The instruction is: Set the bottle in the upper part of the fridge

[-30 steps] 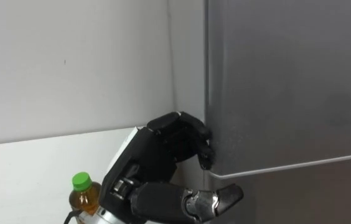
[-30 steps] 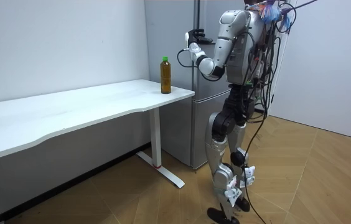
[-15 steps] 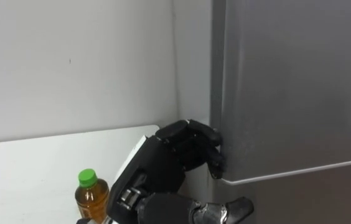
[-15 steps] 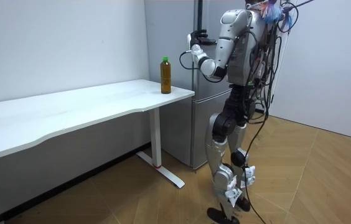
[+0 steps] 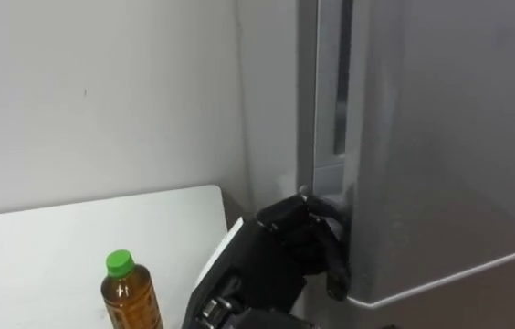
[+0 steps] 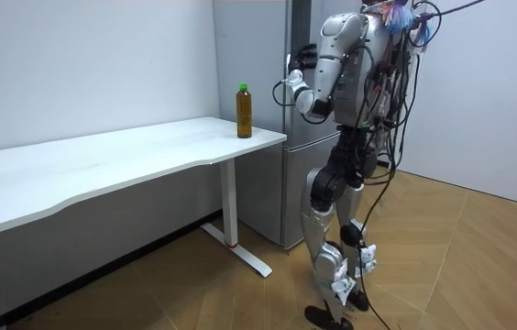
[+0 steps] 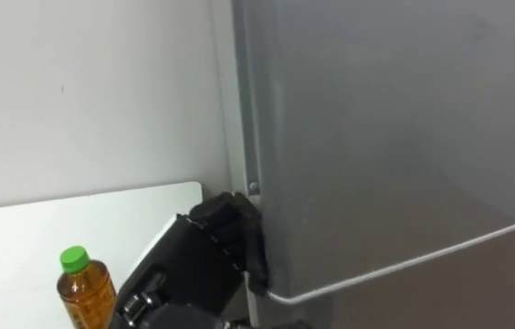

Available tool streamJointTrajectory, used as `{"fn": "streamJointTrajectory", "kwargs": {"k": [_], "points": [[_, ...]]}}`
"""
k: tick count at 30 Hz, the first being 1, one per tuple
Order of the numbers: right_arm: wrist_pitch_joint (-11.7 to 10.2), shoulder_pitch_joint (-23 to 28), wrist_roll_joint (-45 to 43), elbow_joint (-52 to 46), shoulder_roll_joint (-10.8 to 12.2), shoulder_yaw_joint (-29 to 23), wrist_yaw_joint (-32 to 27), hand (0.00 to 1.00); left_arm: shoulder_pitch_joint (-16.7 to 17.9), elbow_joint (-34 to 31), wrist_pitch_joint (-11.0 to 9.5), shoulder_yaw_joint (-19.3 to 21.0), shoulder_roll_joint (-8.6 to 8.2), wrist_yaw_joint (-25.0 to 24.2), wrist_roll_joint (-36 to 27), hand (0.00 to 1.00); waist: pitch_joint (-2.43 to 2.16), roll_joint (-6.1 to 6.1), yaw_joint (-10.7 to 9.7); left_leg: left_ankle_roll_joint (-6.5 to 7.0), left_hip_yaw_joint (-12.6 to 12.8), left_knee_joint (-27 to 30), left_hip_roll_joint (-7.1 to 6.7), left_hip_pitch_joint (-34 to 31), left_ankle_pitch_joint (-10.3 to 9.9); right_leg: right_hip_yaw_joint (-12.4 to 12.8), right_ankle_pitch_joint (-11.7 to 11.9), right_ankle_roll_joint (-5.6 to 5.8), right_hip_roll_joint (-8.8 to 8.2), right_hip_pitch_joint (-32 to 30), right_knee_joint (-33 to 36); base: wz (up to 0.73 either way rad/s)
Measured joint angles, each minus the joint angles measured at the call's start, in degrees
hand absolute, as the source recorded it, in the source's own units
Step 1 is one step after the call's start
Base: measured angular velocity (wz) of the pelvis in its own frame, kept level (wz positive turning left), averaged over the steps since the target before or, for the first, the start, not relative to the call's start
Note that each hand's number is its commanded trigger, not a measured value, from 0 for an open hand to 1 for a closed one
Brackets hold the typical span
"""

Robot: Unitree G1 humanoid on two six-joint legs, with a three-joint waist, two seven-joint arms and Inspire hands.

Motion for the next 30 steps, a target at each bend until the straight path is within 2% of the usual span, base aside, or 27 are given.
{"fn": "streamJointTrajectory", "kwargs": {"k": [4, 8, 13, 16, 18, 21, 22, 30], "points": [[-0.1, 0.0, 1.2, 0.0, -0.9, 0.1, -0.7, 0.0, 0.0, 0.3, -0.5, -2.4, 0.1, -1.8, -1.3, 0.0, 0.03, 0.11, -1.2, 1.46, 1.8, -0.3, 0.12, 0.3, -0.9, 1.9, 0.5, 0.65, 0.17, -0.6, 0.9, -0.17], [-0.4, 0.0, 1.6, 0.2, -1.1, 0.0, -2.1, 0.0, -0.4, 1.0, -0.4, -4.7, 0.15, -3.2, -1.7, 0.0, 0.02, 0.25, -2.7, 2.06, 3.7, -0.5, 0.12, 0.3, -1.2, 4.3, 1.2, 1.19, 0.33, -1.3, 0.7, -0.28], [-0.4, 0.2, 3.7, 0.7, -1.0, 0.0, -3.3, 0.0, -2.8, 3.6, 4.5, -8.5, 0.34, -6.6, -1.2, 0.0, 0.35, 0.98, -5.8, 2.58, 6.3, -1.0, 0.11, 0.3, -1.6, 6.0, 1.8, 1.69, 0.42, -2.2, 0.7, -0.29], [-0.3, 0.2, 5.2, 0.7, -1.1, -0.1, -3.1, 0.0, -4.7, 5.3, 7.2, -9.9, 0.39, -7.6, 0.1, 0.0, 0.28, 1.2, -7.3, 2.59, 6.4, -1.1, 0.12, 0.2, -1.6, 6.2, 1.9, 1.68, 0.57, -3.0, 0.8, -0.18], [0.2, 0.4, 6.0, 0.7, -1.3, -0.1, -3.0, 0.0, -6.1, 6.9, 9.9, -10.8, 0.17, -8.0, 1.5, 0.0, 0.27, 1.67, -7.8, 2.57, 6.5, -1.5, 0.23, 0.2, -1.6, 7.2, 2.0, 1.52, 0.99, -3.2, 0.8, -0.24], [0.2, 0.3, 6.7, 0.6, -1.3, -0.1, -3.0, 0.0, -6.5, 7.2, 12.0, -10.9, 0.22, -8.2, 4.0, 0.0, 0.34, 2.31, -9.1, 2.43, 6.7, -1.6, 0.42, 0.2, -1.7, 7.5, 2.1, 1.41, 1.32, -4.0, 0.8, -0.14], [0.3, 0.3, 7.1, 0.6, -1.3, -0.1, -2.9, 0.0, -6.7, 7.4, 12.6, -10.9, 0.2, -8.5, 4.3, 0.0, 0.35, 2.32, -9.5, 2.31, 6.8, -1.6, 0.56, 0.2, -1.7, 7.5, 2.1, 1.35, 1.47, -4.0, 0.8, -0.11], [1.4, 0.0, 8.3, 1.0, -1.3, -0.1, -2.2, 0.0, -7.3, 7.7, 13.3, -10.9, 0.0, -8.9, 5.3, 0.0, 0.41, 2.2, -10.3, 1.89, 8.1, -1.6, 1.06, 0.2, -2.0, 7.5, 2.3, 1.06, 1.92, -4.7, 0.8, -0.11]]}}
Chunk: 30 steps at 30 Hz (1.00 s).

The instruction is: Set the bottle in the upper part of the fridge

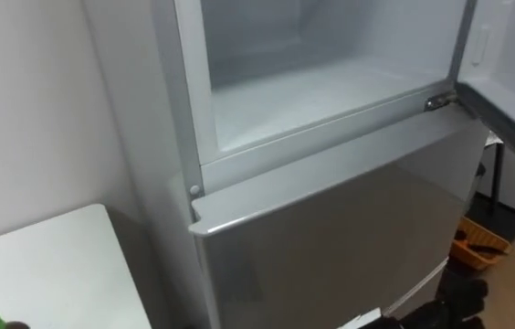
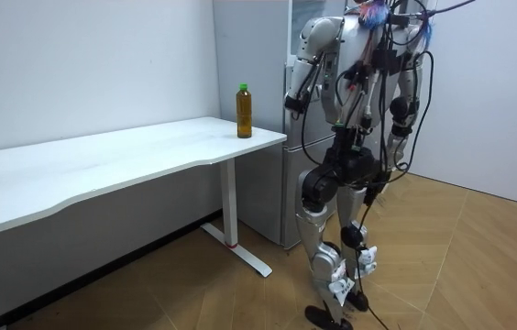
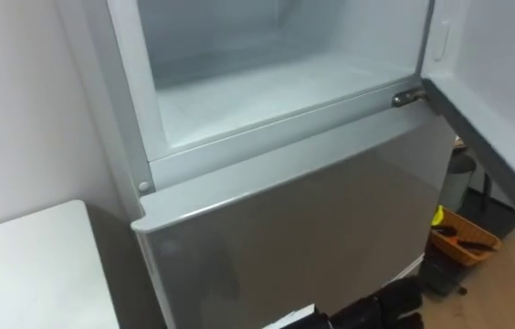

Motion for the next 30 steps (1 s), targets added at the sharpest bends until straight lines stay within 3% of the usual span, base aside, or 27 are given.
{"fn": "streamJointTrajectory", "kwargs": {"k": [9, 17, 24, 30], "points": [[0.1, 0.0, 1.4, 0.5, -0.1, 0.1, 0.6, 0.0, -2.5, 0.4, 0.0, -2.3, -0.14, 0.0, 1.2, 0.0, 0.01, -0.01, -0.1, -0.35, 1.7, 0.0, 0.28, 0.1, -0.3, 0.5, 0.2, -0.26, 0.36, -1.0, 0.2, -0.14], [0.0, -0.1, 1.1, 0.5, -0.3, 0.0, 0.5, 0.0, -2.6, 1.0, 0.0, -3.8, -0.17, 0.0, 2.6, 0.0, 0.1, 0.66, -0.5, -0.94, 2.6, 0.7, 1.11, 0.1, -0.6, 0.4, 0.6, -0.84, 1.0, -1.2, 0.1, -0.1], [0.0, -0.1, 1.4, 1.0, -0.9, 0.1, 0.4, 0.0, -3.4, 1.3, 0.0, -3.7, -0.12, -0.1, 3.2, 0.0, 0.33, 1.02, 0.1, -0.97, 2.3, 1.1, 1.22, 0.0, -0.6, -0.5, 0.5, -0.96, 0.8, -1.0, -0.1, 0.02], [-0.1, -0.1, 1.0, 1.0, -0.7, 0.9, 0.2, 0.0, -3.7, 1.2, 0.0, -3.4, -0.11, 0.0, 3.8, 0.0, 0.37, 0.39, 0.6, -0.95, 1.5, 1.3, 1.1, 0.0, -0.6, -1.6, 0.5, -0.96, 0.18, -0.7, 0.1, 0.04]]}}
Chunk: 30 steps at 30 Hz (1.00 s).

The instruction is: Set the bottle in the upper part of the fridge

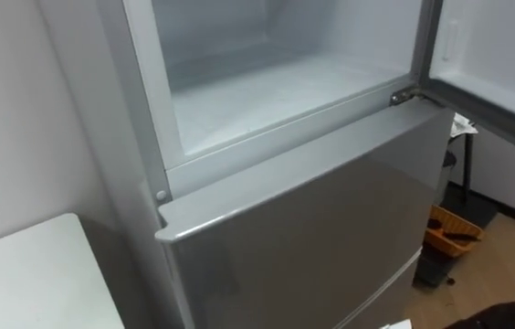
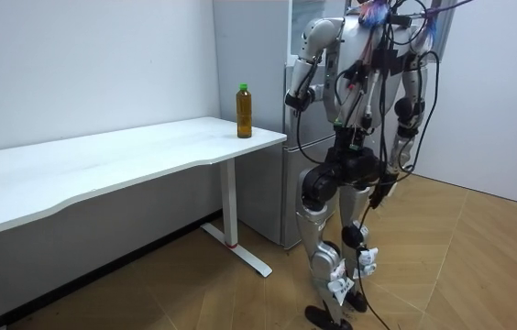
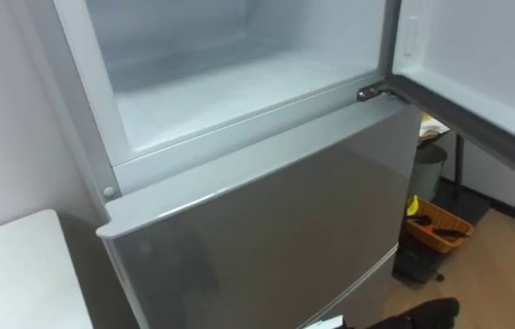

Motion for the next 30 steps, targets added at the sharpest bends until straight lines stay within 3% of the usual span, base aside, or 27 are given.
{"fn": "streamJointTrajectory", "kwargs": {"k": [4, 6, 11, 14, 19, 22, 27, 30], "points": [[-0.4, 0.1, -2.0, 0.0, 0.3, 0.1, 0.0, 0.0, -0.1, -2.4, 0.0, 3.7, 0.03, 0.1, 0.6, 0.0, -0.06, -1.33, 2.7, -0.14, -0.2, 0.2, 0.08, -0.3, 0.1, -1.0, -0.1, -0.1, -0.15, -0.2, -0.2, 0.02], [-1.4, 0.1, -4.1, 0.1, 0.3, 0.1, -0.1, 0.0, -0.2, -5.6, -1.1, 7.9, 0.1, 0.5, 0.5, 0.0, -0.3, -1.84, 4.0, -0.14, -0.8, 0.7, 0.18, -1.1, 0.1, -1.8, -0.1, -0.13, -0.29, -0.3, -0.3, 0.13], [-2.6, 0.2, -4.9, 0.3, 0.8, 0.2, -2.0, 0.0, 0.2, -11.0, -3.8, 11.2, 1.55, 4.9, 0.5, 0.0, -0.65, -1.66, 6.1, -0.18, -3.5, 0.8, 0.11, -1.0, 0.1, -3.7, -0.1, -0.15, -0.37, 1.1, -0.4, 0.23], [-3.3, 0.3, -8.6, 0.1, 0.8, -0.9, -3.0, 0.0, 1.5, -12.4, -4.0, 14.2, 1.89, 7.0, 1.8, 0.0, -0.88, -1.35, 7.7, -0.21, -5.2, 0.9, 0.15, -1.0, 0.2, -5.3, -0.1, -0.15, -0.42, 1.6, -0.4, 0.19], [-3.8, 0.7, -10.3, 0.1, 0.9, -0.9, -3.6, 0.0, 4.0, -14.3, -5.1, 18.8, 2.94, 10.2, 1.5, 0.0, -0.89, -1.5, 10.3, -0.39, -7.4, 0.9, -0.01, -0.4, 0.5, -7.3, -0.1, -0.15, -0.62, 2.8, -0.4, 0.16], [-3.9, 1.1, -10.4, 0.2, 0.9, -1.0, -3.9, 0.0, 4.9, -16.5, -5.2, 21.4, 3.24, 11.4, 1.5, 0.0, -1.01, -1.48, 11.1, -0.3, -9.0, 1.0, -0.23, -0.2, 0.7, -8.2, -0.1, -0.21, -0.83, 3.5, -0.4, 0.19], [-4.5, 2.5, -11.0, 0.3, 0.9, -1.4, -4.9, 0.0, 7.0, -20.1, -9.5, 27.5, 3.38, 16.1, 1.7, 0.0, -1.23, -1.82, 12.6, -0.19, -11.4, 1.8, -0.87, 0.0, 0.9, -9.7, -0.7, -0.63, -1.39, 5.4, -1.3, 0.21], [-5.2, 2.7, -11.1, 0.3, 0.9, -1.3, -5.3, 0.0, 7.4, -21.0, -10.8, 29.6, 3.23, 19.0, 1.7, 0.0, -1.46, -1.48, 14.2, -0.17, -12.0, 1.8, -1.03, 0.1, 1.0, -10.0, -0.9, -0.58, -1.49, 5.6, -1.2, 0.1]]}}
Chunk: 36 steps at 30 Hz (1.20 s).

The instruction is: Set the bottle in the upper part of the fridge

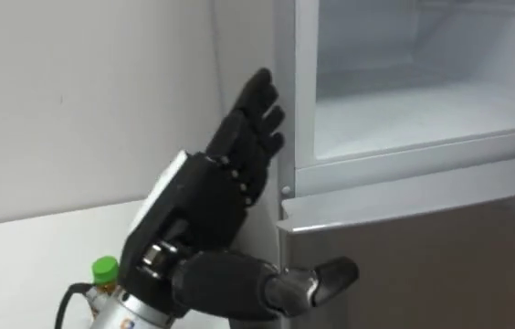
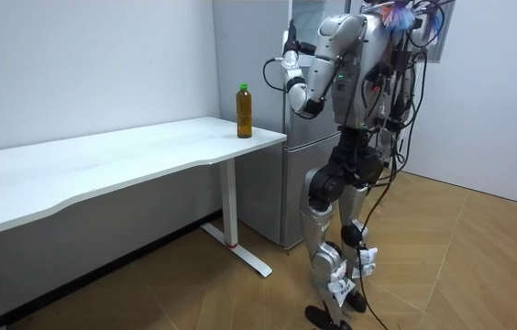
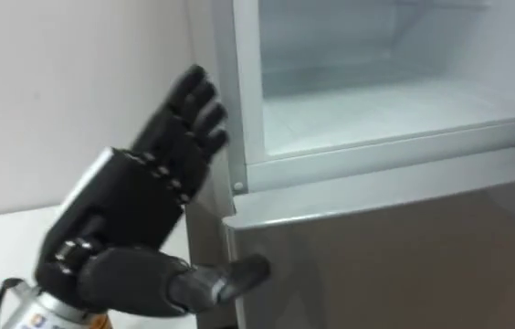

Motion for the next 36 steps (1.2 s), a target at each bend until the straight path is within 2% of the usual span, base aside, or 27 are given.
{"fn": "streamJointTrajectory", "kwargs": {"k": [2, 4, 9, 12, 14, 16, 20, 23, 24, 30, 36], "points": [[-0.4, 0.3, 0.0, 0.0, 0.3, 0.0, -0.1, 0.0, 0.2, -0.7, -1.0, 1.5, -0.38, 1.4, 0.0, 0.0, 0.08, -0.13, 0.6, -0.01, -0.7, 0.0, -0.11, 0.1, 0.2, -0.7, 0.0, -0.01, -0.11, 0.6, 0.0, 0.17], [-0.6, 0.7, 0.0, 0.1, 0.3, 0.0, -0.2, 0.0, 1.8, -1.1, -2.8, 3.5, -0.5, 3.4, -0.1, 0.0, 0.13, -0.21, 1.4, -0.05, -1.1, 0.0, -0.12, 0.6, 0.2, -1.2, -0.2, -0.09, -0.14, 1.4, -0.1, 0.12], [-1.3, 1.0, -1.8, 0.2, 0.9, -1.4, -0.7, 0.0, 3.3, -3.8, -3.6, 9.8, -0.49, 6.3, 0.2, 0.0, 0.16, -0.37, 3.0, -0.13, -2.7, 0.1, -0.32, 0.7, 0.3, -2.1, -0.7, -0.23, -0.26, 1.2, 0.0, 0.1], [-1.9, 1.9, -2.5, -0.1, 1.1, -2.1, -0.7, 0.0, 3.6, -4.4, -5.7, 13.5, -0.6, 9.4, 3.4, 0.0, 0.08, -0.52, 4.1, -0.23, -3.7, -0.1, -0.56, 0.8, 0.3, -3.0, -1.0, -0.18, -0.45, 1.7, 0.0, 0.13], [-2.2, 2.1, -3.0, -0.2, 1.1, -2.3, -0.7, 0.0, 4.3, -4.4, -6.4, 15.2, -0.77, 11.7, 5.5, 0.0, 0.07, -0.54, 4.5, -0.23, -3.9, -0.1, -0.64, 0.9, 0.3, -3.0, -1.1, -0.1, -0.49, 2.0, 0.0, 0.09], [-2.5, 2.0, -4.1, -0.3, 1.2, -2.3, -0.8, 0.0, 5.6, -4.4, -6.7, 16.7, -0.79, 15.1, 7.0, 0.0, 0.06, -0.54, 4.9, -0.23, -4.2, -0.1, -0.79, 0.8, 0.3, -3.4, -1.2, -0.01, -0.64, 2.3, 0.0, 0.09], [-2.6, 2.3, -4.1, -0.4, 1.3, -2.4, -0.9, 0.0, 8.1, -4.3, -6.7, 18.6, -0.83, 18.6, 7.3, 0.0, 0.08, -0.57, 6.2, -0.22, -4.4, -0.1, -0.98, 0.8, 0.3, -3.9, -1.3, 0.12, -0.9, 2.5, 0.0, 0.02], [-2.6, 2.9, -4.0, -0.5, 1.6, -3.4, -0.8, 0.0, 10.7, -4.0, -6.7, 22.3, -0.81, 21.6, 7.3, 0.0, -0.02, -0.41, 6.9, -0.21, -5.4, -0.1, -1.11, 0.8, 0.3, -4.0, -1.4, 0.15, -0.94, 2.4, 0.2, 0.04], [-2.6, 3.2, -4.0, -0.4, 1.8, -4.1, -0.8, 0.0, 11.5, -3.5, -6.8, 23.5, -0.81, 22.9, 7.3, 0.0, 0.14, -0.42, 7.1, -0.21, -6.3, -0.1, -1.22, 0.9, 0.3, -4.2, -1.4, 0.17, -0.93, 2.8, 0.1, 0.09], [-2.5, 5.0, -4.3, -0.6, 1.9, -6.6, -0.9, 0.0, 13.6, 2.1, -7.5, 29.3, -0.79, 30.1, 8.3, 0.0, 0.35, -0.39, 7.5, -0.19, -8.6, -0.4, -1.63, 1.0, 0.3, -4.9, -1.7, 0.16, -0.86, 3.5, 0.1, 0.13], [-2.4, 7.1, -4.1, -4.1, 2.3, -7.7, -1.5, 0.0, 18.2, 9.8, -8.2, 32.2, -0.83, 36.0, 7.5, 0.0, 0.39, -0.05, 7.7, -0.19, -8.6, -1.1, -1.72, 1.9, 0.3, -4.9, -2.3, 0.1, -0.88, 3.8, 0.1, 0.01]]}}
